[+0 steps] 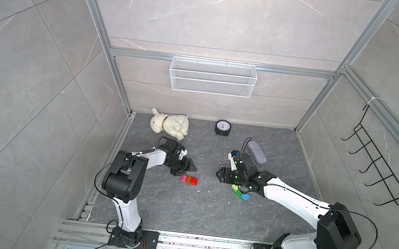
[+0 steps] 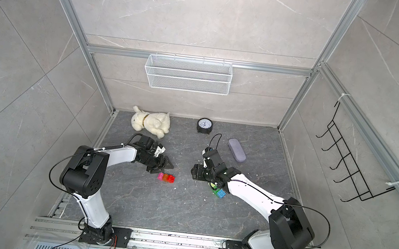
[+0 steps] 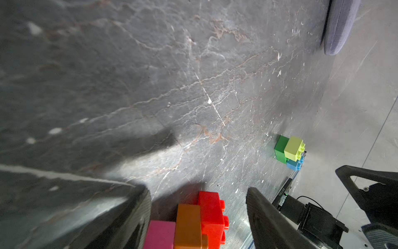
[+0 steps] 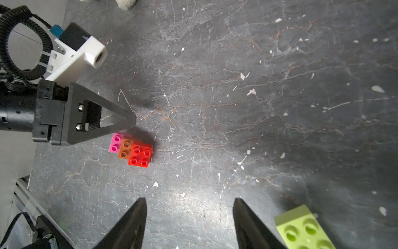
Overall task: Assemble the letter y with lego
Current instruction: Adjust the lego brick at the center of the board.
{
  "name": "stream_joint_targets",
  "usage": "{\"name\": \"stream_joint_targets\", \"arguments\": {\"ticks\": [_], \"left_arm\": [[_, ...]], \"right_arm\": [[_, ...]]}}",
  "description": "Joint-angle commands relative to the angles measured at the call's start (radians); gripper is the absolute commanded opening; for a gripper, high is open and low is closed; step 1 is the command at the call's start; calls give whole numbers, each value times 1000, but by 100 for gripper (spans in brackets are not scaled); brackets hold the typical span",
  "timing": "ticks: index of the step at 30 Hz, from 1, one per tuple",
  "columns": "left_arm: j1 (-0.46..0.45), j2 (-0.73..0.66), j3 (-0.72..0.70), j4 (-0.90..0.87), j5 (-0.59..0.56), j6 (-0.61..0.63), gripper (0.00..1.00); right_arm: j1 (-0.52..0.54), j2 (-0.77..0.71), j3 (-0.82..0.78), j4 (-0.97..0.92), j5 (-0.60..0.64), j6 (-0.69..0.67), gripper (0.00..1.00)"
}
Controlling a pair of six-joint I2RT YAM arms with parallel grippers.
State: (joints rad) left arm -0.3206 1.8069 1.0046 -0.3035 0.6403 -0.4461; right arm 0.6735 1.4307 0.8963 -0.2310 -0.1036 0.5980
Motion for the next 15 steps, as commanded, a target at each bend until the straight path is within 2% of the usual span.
{"name": "stream_joint_targets", "arguments": {"ticks": [1,10,15], "left_arm": [[-32,-22,-23,-1,32,-19,74],[-55,-52,-46,21,63,-29,75],[-46,-119,-1,-103,-46,34,76]], "right_arm": [[17,-17,-11,66,-6,55,66],[54,14,6,71,2,79,66],[58,34,9,83,-11,141,65]]}}
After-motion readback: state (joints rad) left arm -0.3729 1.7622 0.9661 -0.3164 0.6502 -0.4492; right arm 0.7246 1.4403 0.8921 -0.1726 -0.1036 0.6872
